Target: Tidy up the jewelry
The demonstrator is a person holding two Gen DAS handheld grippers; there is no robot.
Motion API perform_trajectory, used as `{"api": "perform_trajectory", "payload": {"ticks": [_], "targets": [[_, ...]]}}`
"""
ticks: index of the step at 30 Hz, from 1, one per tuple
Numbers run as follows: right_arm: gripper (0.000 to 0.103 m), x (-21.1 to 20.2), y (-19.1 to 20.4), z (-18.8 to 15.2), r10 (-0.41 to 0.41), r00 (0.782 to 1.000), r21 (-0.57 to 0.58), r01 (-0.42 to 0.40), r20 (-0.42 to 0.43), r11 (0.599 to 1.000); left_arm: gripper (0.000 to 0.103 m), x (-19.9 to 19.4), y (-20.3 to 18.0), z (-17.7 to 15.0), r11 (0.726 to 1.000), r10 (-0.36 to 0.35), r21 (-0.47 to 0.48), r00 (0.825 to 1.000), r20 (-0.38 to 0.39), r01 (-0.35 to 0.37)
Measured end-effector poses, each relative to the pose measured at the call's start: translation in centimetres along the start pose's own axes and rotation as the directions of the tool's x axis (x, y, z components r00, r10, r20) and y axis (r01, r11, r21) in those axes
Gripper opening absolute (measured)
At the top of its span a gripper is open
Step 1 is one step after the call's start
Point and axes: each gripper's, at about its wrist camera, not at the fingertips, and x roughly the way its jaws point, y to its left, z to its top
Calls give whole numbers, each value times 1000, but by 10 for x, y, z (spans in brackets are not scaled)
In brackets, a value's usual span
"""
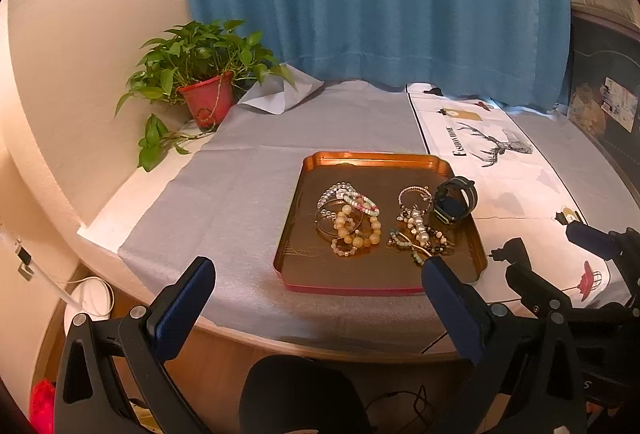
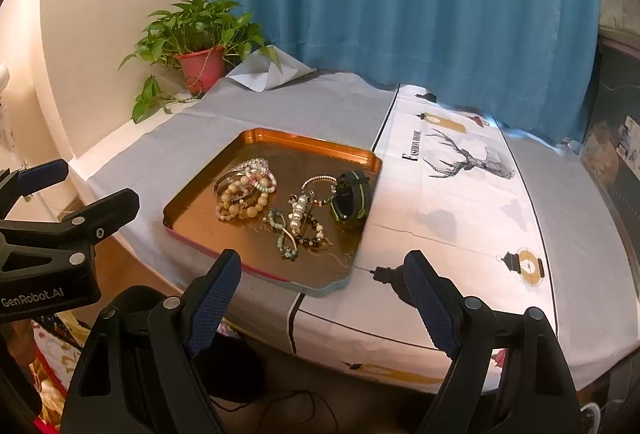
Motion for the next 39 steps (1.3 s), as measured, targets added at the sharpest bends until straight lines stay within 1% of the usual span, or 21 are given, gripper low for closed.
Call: {"api": "perform_trajectory", "payload": {"ticks": [19, 39], "targets": [[84, 0, 0, 0, -3, 1000, -1, 3, 3, 1000, 103, 0, 1, 0, 1000, -3, 0, 1000, 1, 3], [84, -1, -1, 1, -2, 1000, 0, 2, 2, 1000, 103, -2, 2, 0, 1000, 11, 7, 1000, 5, -11]]}}
